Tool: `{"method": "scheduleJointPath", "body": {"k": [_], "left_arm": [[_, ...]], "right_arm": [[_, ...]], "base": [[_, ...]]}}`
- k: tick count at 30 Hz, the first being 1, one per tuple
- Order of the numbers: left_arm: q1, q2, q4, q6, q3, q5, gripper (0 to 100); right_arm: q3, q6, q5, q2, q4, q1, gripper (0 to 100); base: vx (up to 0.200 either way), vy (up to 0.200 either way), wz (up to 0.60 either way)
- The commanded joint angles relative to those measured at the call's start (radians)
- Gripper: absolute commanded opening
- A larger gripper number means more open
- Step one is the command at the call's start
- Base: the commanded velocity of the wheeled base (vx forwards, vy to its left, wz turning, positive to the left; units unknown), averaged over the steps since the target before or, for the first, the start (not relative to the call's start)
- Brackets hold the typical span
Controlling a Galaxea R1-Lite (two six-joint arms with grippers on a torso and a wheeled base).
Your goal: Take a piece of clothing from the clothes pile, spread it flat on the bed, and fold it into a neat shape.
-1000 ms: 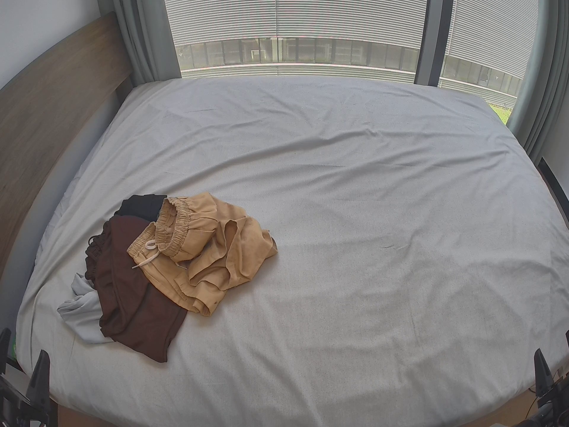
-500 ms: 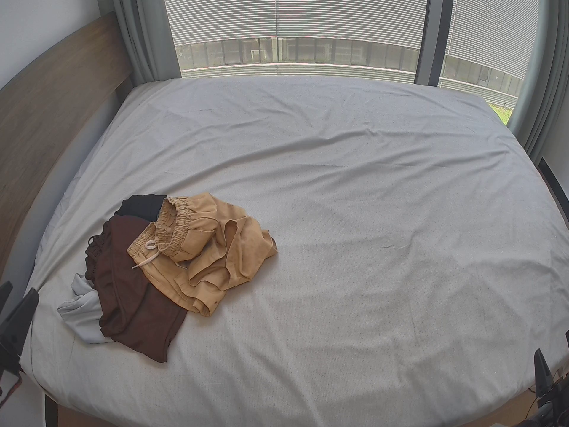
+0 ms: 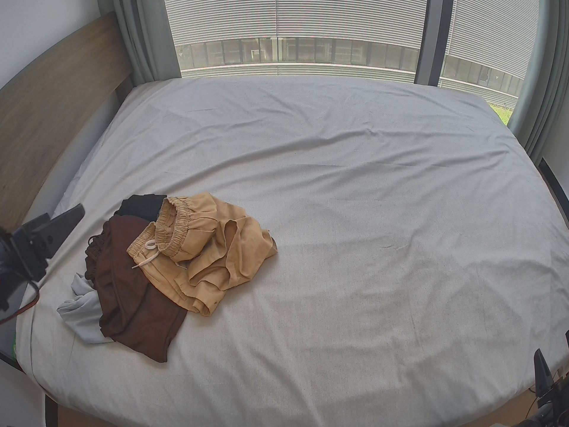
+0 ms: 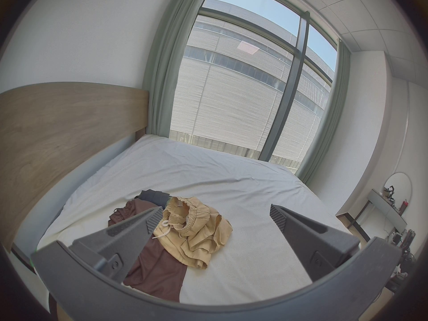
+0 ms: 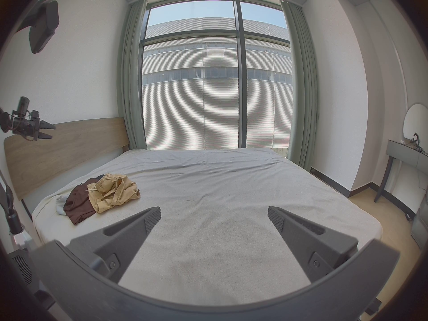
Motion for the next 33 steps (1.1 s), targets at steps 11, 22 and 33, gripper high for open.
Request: {"method": "scheduleJointPath", "body": {"k": [11,22,33], "left_arm": [[-0.062,0.379,-0.259,-0.061,-0.033,-0.026,100],[-0.049,0.476,-0.286,-0.144,-0.048,-0.082,100],[-0.014,0.631,-0.374,-0.146,-0.091,-0.089,100]], "right_arm": [[0.016,0.0,0.0,-0.009,0.0,0.0,100],[0.016,0.001,0.0,-0.009,0.0,0.0,100],[0.016,0.004,0.0,-0.009,0.0,0.0,100]], "base": [[0.0,0.0,0.0],[0.0,0.0,0.0],[0.0,0.0,0.0]]}}
